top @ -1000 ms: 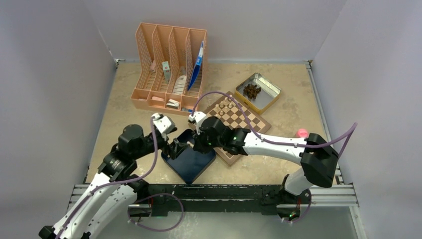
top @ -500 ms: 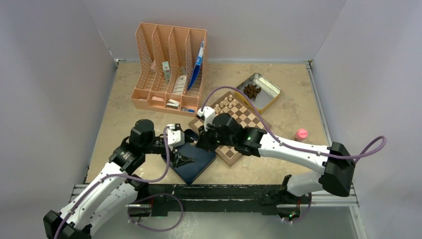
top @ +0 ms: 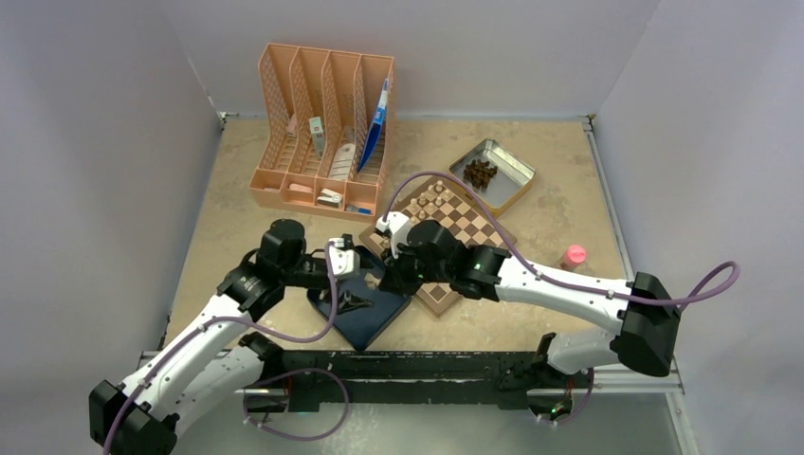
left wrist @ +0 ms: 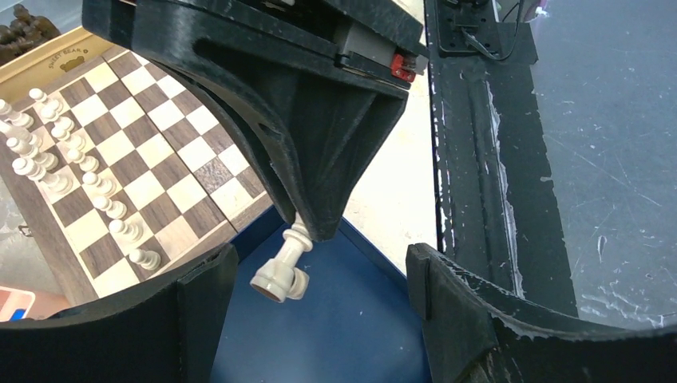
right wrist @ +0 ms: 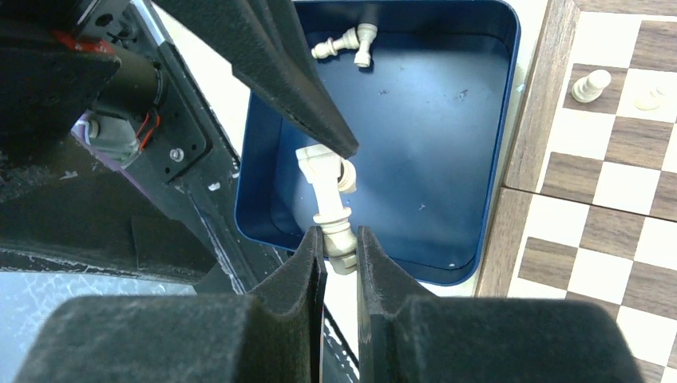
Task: Set up the chess pieces on the board
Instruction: Place the chess piece on the chessboard.
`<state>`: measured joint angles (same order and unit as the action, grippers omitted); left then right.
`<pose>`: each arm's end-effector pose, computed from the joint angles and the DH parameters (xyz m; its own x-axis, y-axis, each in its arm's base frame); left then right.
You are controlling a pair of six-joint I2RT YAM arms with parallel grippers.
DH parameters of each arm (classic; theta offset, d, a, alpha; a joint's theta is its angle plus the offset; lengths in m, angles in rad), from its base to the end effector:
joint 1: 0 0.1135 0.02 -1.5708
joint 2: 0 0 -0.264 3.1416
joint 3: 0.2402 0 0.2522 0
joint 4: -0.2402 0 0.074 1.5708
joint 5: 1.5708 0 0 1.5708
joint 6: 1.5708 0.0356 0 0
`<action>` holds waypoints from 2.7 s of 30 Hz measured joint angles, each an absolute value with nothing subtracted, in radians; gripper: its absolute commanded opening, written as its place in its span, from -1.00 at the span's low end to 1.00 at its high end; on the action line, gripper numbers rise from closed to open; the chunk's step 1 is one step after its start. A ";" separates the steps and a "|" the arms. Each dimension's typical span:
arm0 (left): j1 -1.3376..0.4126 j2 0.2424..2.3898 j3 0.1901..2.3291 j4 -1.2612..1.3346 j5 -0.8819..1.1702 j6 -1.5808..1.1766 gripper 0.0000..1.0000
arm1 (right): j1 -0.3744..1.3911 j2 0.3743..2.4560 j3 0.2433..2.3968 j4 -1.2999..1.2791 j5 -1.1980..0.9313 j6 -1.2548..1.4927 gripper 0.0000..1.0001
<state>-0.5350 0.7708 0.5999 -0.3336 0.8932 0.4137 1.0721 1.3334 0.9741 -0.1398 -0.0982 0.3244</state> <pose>0.1291 -0.1088 0.2683 -0.0164 0.3027 -0.9530 0.9971 0.0764 0.0071 0.1425 0.2690 0.2878 -0.5087 -0.2708 -0.8173 -0.7944 0.5135 0.3243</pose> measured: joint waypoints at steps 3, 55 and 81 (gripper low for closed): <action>-0.535 0.800 0.616 -0.343 0.895 0.431 0.47 | 1.072 1.336 0.974 -0.149 -0.105 0.308 -0.82; -0.534 0.581 0.533 0.082 0.746 -0.225 -1.00 | 1.072 0.928 0.693 0.382 -0.033 0.719 -0.22; -0.533 0.560 0.446 0.234 0.712 -0.334 -1.00 | 1.071 1.018 0.693 0.421 -0.044 0.760 -0.65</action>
